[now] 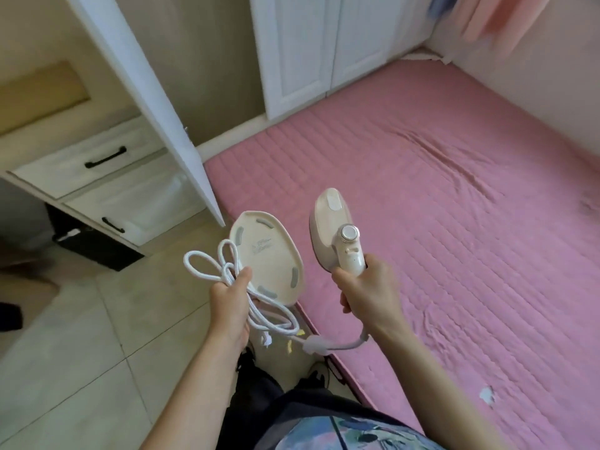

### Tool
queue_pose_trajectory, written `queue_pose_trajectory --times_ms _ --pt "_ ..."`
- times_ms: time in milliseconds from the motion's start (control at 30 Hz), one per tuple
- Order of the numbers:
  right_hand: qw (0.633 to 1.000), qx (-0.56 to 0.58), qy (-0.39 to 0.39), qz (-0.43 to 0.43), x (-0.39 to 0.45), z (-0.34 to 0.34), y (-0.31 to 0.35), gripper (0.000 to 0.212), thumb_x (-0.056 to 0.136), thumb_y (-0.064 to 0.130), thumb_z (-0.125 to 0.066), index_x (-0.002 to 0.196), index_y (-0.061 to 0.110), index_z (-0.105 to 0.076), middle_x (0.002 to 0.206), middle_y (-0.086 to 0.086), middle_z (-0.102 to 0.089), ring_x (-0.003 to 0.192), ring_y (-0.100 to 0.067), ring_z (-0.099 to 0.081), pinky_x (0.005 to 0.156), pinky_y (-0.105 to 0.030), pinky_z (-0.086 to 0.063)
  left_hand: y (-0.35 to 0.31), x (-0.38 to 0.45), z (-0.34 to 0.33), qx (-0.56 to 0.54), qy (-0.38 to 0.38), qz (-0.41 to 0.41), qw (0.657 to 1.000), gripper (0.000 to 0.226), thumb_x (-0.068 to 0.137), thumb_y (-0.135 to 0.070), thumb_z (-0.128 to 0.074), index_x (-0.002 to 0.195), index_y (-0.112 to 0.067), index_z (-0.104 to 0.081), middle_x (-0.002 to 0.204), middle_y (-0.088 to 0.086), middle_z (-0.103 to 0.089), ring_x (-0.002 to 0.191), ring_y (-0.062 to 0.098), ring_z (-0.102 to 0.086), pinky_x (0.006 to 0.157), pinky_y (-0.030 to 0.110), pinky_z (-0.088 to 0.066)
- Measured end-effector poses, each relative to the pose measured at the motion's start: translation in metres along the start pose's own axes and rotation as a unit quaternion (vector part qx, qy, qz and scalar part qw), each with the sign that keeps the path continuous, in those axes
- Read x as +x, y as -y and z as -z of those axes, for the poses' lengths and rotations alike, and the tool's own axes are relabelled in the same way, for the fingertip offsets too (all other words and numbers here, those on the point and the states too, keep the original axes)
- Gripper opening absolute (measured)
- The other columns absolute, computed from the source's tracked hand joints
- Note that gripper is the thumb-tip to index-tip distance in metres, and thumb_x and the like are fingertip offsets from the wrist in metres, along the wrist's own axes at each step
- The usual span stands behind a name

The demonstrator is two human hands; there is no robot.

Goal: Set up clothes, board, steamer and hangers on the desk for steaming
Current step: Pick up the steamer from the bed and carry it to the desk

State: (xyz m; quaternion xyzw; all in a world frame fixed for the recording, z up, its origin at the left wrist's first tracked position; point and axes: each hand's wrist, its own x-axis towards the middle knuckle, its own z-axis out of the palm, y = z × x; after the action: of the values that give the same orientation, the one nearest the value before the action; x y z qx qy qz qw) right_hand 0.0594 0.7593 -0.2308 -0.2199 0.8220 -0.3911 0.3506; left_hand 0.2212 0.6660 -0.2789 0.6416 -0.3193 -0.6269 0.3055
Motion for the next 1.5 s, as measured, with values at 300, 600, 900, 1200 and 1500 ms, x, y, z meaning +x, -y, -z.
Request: queue_pose_trajectory --times_ms 300,600,900,1200,1500 --pt "0.992 -0.065 0.093 0.056 -0.024 -0.108 0.050 0.009 0.073 0.010 -0.057 0.075 0.003 -0.051 0.053 -0.016 -0.058 0.036 -0.018 -0.054 0.033 -0.024 -0.038 -0.022 0.024 0.118 -0.079 -0.099 0.002 0.992 0.006 0.093 -0.017 -0.058 0.093 -0.013 -0.062 0.096 0.014 -0.068 0.092 0.032 -0.067 0.081 0.047 -0.057" --pt "0.979 -0.082 0.162 0.094 -0.060 -0.242 0.111 0.013 0.075 0.011 -0.061 0.070 0.006 -0.050 0.051 -0.010 -0.056 0.030 -0.010 -0.047 0.033 -0.016 -0.034 -0.050 0.068 0.255 -0.118 -0.150 0.005 0.982 0.014 0.092 -0.018 -0.058 0.100 -0.007 -0.062 0.085 0.011 -0.063 0.077 0.025 -0.061 0.064 0.037 -0.051" --pt "0.969 -0.095 0.195 0.115 -0.081 -0.361 0.162 0.013 0.076 0.014 -0.062 0.077 0.004 -0.054 0.056 -0.010 -0.060 0.031 -0.008 -0.049 0.032 -0.015 -0.035 -0.083 0.108 0.368 -0.152 -0.192 0.011 0.970 0.017 0.090 -0.017 -0.060 0.103 -0.005 -0.062 0.091 0.013 -0.065 0.083 0.027 -0.064 0.070 0.039 -0.054" --pt "0.959 -0.111 0.225 0.134 -0.074 -0.439 0.214 0.014 0.078 0.016 -0.064 0.086 0.008 -0.056 0.064 -0.013 -0.065 0.034 -0.008 -0.052 0.035 -0.017 -0.038 -0.119 0.153 0.426 -0.183 -0.224 0.001 0.957 0.007 0.090 -0.015 -0.060 0.095 -0.011 -0.063 0.089 0.011 -0.062 0.078 0.022 -0.059 0.073 0.041 -0.051" --pt "0.952 -0.112 0.251 0.138 -0.017 -0.506 0.287 0.011 0.078 0.013 -0.062 0.082 0.004 -0.057 0.059 -0.012 -0.062 0.035 -0.011 -0.052 0.036 -0.017 -0.039 -0.187 0.226 0.446 -0.214 -0.241 -0.013 0.946 0.003 0.091 -0.016 -0.060 0.090 -0.015 -0.062 0.090 0.007 -0.064 0.081 0.021 -0.060 0.076 0.040 -0.051"
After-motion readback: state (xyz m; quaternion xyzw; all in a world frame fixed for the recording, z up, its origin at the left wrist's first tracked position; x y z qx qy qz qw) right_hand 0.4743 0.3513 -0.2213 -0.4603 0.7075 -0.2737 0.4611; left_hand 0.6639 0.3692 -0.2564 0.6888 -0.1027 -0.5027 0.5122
